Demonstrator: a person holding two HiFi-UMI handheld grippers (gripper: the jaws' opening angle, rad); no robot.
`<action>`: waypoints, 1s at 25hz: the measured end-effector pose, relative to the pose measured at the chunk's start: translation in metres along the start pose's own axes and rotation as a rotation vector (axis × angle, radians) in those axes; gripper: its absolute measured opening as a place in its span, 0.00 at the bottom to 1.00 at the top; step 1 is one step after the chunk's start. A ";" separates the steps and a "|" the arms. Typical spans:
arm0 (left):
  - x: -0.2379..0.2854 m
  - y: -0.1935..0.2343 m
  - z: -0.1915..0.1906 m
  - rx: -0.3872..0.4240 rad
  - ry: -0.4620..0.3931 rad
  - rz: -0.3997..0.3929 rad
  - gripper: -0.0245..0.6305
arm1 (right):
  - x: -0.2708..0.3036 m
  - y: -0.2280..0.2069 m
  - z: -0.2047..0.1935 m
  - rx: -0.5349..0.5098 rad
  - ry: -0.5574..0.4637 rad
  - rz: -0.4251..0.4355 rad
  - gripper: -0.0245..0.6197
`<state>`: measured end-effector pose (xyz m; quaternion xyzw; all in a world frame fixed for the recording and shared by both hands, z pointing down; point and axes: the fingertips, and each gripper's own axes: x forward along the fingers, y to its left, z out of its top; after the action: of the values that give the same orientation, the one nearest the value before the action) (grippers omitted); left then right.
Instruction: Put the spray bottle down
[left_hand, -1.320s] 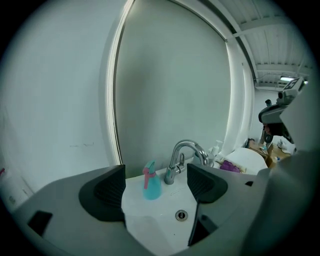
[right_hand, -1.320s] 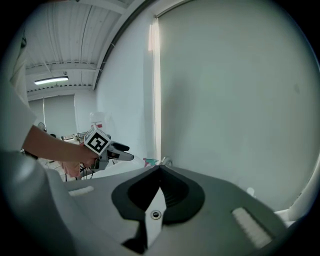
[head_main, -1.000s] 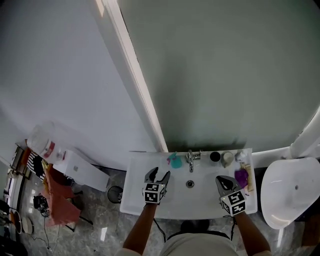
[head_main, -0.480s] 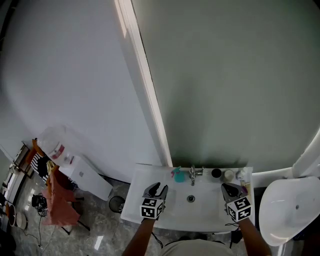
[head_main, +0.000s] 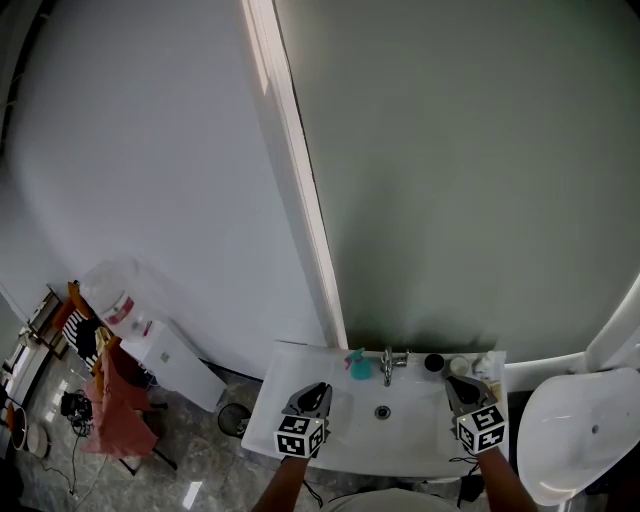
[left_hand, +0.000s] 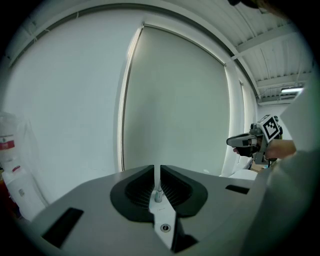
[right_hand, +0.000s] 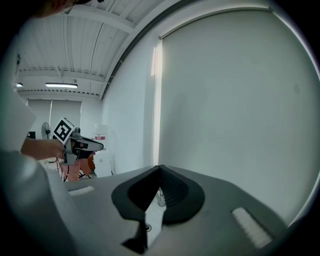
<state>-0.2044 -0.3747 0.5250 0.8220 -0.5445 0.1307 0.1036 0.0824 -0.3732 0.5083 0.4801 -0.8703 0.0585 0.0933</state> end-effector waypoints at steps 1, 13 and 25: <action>-0.001 0.000 0.000 0.008 -0.006 0.002 0.09 | 0.000 0.000 0.000 0.001 -0.002 -0.003 0.05; -0.009 -0.009 0.012 0.031 -0.067 -0.027 0.05 | -0.006 0.002 -0.006 0.009 0.004 -0.003 0.05; -0.008 -0.015 0.005 0.016 -0.059 -0.040 0.05 | -0.007 0.011 -0.002 0.003 -0.020 0.024 0.05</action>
<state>-0.1932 -0.3639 0.5176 0.8372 -0.5295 0.1085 0.0836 0.0771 -0.3610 0.5090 0.4702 -0.8768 0.0560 0.0830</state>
